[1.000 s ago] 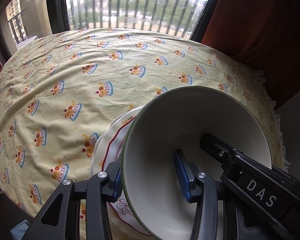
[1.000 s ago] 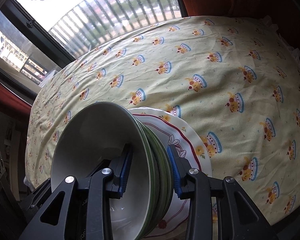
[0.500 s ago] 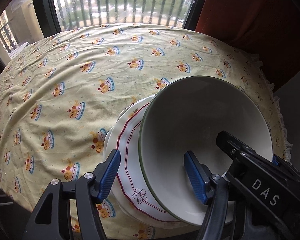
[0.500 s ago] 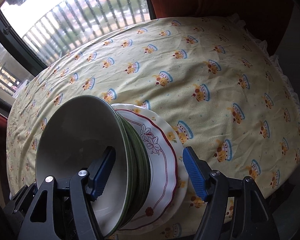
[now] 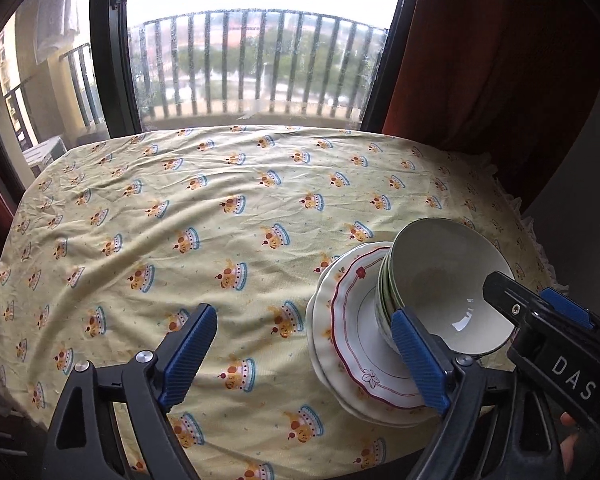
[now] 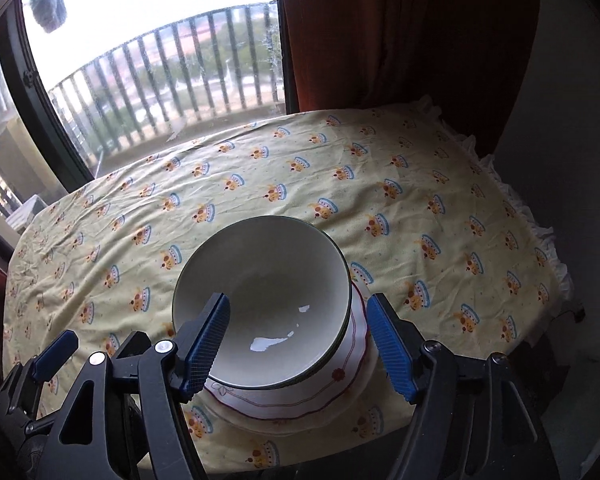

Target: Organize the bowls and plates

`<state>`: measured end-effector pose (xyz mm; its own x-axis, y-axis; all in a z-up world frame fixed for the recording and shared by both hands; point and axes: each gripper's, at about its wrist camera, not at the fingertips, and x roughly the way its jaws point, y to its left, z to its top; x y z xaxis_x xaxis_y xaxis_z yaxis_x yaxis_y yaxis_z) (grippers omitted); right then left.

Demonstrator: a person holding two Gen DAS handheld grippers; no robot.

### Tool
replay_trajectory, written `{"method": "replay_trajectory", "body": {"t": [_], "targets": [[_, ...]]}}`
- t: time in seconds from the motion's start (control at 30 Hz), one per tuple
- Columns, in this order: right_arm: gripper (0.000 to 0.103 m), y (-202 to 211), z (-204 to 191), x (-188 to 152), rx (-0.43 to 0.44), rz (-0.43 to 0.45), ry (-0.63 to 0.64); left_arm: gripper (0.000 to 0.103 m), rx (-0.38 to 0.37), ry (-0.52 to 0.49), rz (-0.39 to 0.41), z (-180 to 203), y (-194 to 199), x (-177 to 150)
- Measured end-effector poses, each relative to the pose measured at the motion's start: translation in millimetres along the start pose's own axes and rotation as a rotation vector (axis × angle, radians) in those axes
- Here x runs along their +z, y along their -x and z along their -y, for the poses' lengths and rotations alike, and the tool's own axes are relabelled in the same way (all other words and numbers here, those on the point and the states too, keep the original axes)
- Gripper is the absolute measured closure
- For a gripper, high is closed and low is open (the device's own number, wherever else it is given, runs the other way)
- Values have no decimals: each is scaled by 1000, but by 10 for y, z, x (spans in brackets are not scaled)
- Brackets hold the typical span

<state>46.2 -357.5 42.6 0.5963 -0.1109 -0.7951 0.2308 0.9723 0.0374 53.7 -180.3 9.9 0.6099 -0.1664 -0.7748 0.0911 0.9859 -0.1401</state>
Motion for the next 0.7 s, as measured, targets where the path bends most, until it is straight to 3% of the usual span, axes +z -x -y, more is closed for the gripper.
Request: {"method": "replay_trajectory", "body": {"t": [0.1,0.23,0.37,0.53,0.7], "targets": [[20,137,-216,-166,18,49,40,8,11,-7,39,-245,115,-119],[19,169,-463,-403,93,41,46,3,6,0,83,-603,265,-348],[19,176,-718,-630,140,67,58,2,51,-7,122,-898,367,-538],[19,223,-990,-926,101,174,160,0,141,-6,140,-1190,406,-767],[15,249,-1075,-1136,131,211,174,0,164,28,186,-1379,498,-948]]}}
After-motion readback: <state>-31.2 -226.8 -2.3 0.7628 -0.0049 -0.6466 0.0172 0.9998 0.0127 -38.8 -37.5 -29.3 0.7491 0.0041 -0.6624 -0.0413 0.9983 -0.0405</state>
